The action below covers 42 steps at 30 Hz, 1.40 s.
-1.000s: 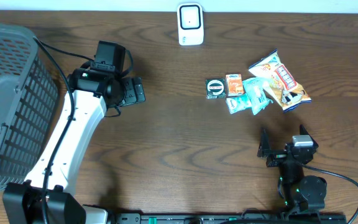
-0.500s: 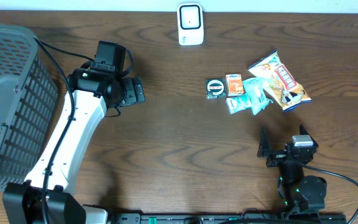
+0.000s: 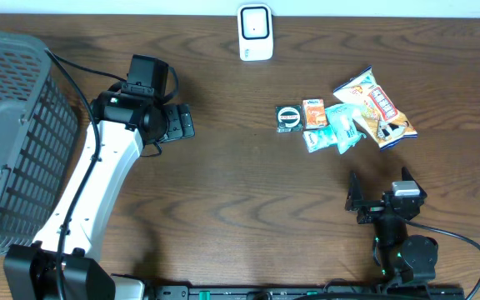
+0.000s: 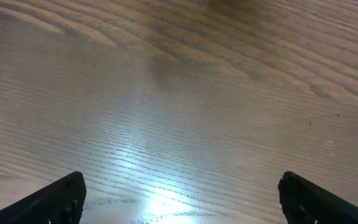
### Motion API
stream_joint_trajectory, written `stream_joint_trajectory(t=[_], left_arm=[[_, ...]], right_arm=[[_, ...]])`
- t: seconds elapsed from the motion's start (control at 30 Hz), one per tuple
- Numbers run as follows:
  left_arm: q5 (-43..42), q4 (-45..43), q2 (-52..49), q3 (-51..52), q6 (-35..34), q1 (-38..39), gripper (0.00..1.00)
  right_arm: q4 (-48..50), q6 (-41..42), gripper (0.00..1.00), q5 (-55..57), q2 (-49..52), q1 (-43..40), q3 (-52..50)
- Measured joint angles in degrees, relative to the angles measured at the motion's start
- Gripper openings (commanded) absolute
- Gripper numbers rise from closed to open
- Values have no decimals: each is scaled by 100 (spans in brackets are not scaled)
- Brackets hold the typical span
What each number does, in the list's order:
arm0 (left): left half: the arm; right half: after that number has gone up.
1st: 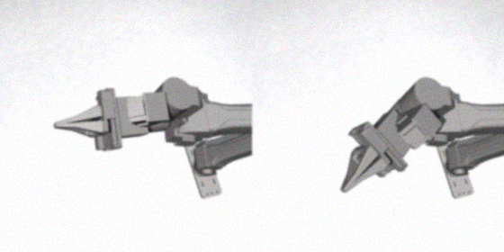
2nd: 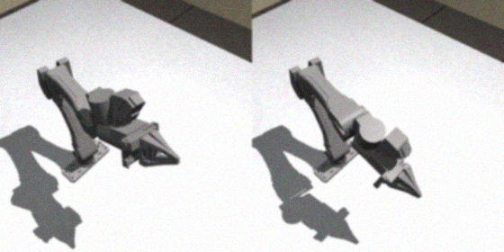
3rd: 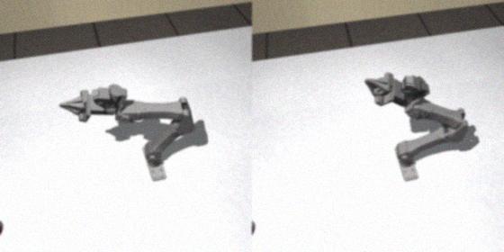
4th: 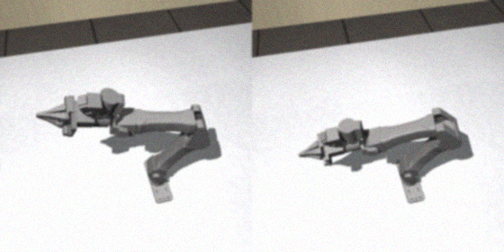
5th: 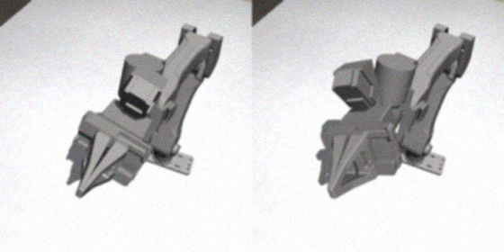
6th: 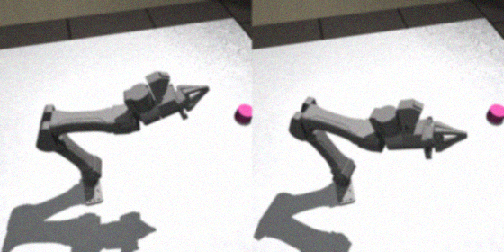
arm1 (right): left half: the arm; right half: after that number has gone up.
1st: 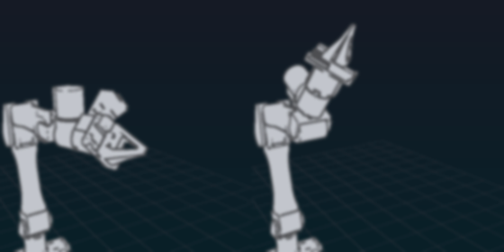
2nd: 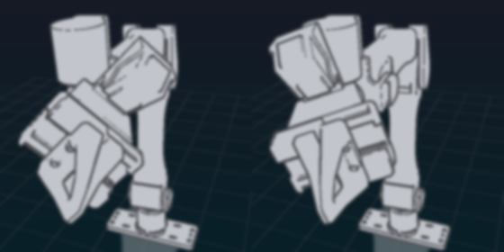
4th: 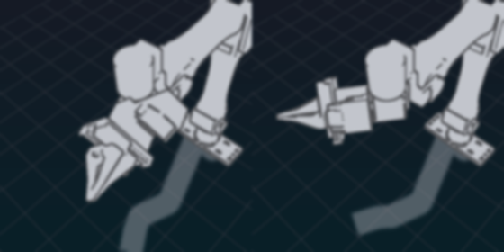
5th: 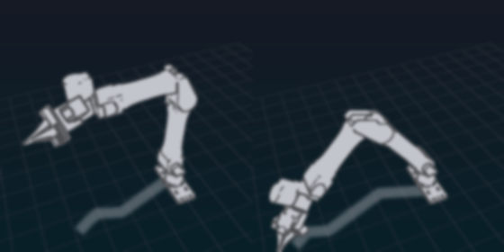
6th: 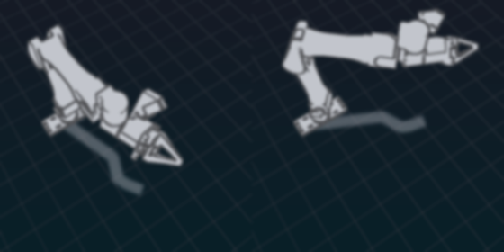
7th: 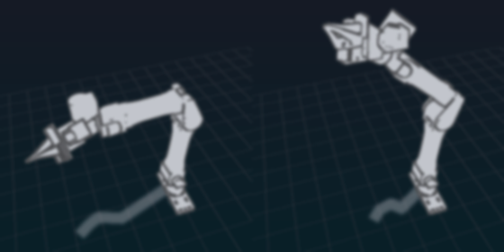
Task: Scan the item barcode
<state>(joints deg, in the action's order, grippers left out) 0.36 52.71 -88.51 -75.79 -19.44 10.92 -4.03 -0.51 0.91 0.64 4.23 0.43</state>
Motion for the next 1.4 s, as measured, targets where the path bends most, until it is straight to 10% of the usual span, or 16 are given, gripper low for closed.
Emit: stream_joint_trajectory(t=[1.23, 1.4], left_arm=[[0, 2, 0, 0, -2, 0, 98], [0, 9, 0, 2, 0, 0, 98]], right_arm=[[651, 756, 99, -1283, 0, 0, -2], [2483, 970, 99, -1482, 13, 0, -7]])
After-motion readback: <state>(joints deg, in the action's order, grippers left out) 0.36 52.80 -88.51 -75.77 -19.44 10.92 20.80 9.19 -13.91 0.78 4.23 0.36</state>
